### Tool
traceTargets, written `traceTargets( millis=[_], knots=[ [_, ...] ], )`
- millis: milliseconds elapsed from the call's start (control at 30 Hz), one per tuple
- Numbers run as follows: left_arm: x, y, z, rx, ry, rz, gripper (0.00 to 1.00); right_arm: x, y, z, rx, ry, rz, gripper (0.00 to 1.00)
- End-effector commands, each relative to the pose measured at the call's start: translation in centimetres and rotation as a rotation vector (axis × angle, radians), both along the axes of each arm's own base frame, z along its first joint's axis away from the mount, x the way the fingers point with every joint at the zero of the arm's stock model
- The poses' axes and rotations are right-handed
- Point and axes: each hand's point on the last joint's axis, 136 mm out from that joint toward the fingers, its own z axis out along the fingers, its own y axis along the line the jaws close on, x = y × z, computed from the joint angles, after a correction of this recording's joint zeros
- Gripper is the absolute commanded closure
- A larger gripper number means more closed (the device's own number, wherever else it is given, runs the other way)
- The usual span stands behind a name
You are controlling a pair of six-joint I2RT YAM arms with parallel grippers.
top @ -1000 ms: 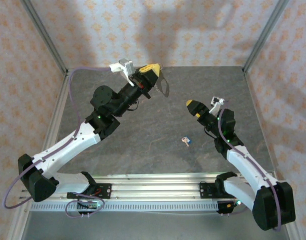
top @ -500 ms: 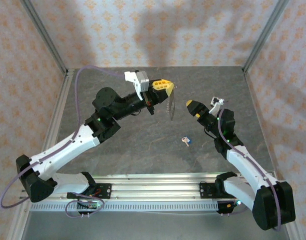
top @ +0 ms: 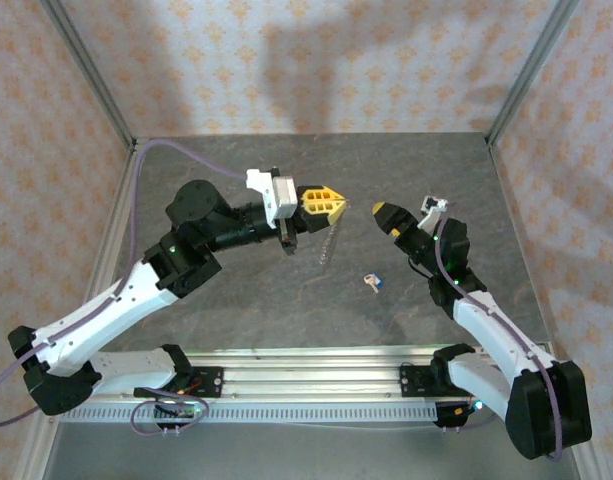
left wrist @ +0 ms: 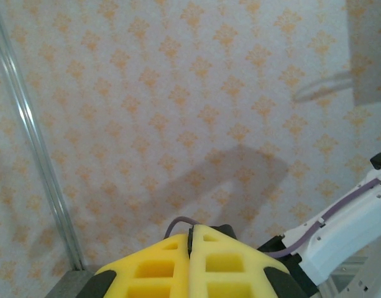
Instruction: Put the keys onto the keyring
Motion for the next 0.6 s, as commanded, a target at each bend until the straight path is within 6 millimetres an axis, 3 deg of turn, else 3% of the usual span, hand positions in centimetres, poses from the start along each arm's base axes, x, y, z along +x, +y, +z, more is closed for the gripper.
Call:
traceTargets(
  millis=[0,267,400,567],
  knots=[
    [-2.0,1.0,2.2,-0.024,-0.092,-0.021,1.00,0.1,-0.3,0.0,0.006,-0.005,-0.018,0.16],
    [-2.4,1.0,2.3,-0.030,-0.101,-0.014,1.00,0.2,-0.3,-0.1,0.004,0.001,-0.024,0.16],
    [-1.3,0.9,2.0,-0.043,-0.082,0.040,1.00,0.3,-0.6,-0.8,-0.010,0.030,-0.042,0.16],
    [0.9,0.9,1.0,-0.053,-0.038,0.140,1.00,0.5,-1.7,-3.3,-0.066,0.147,-0.101,0.17]
  ],
)
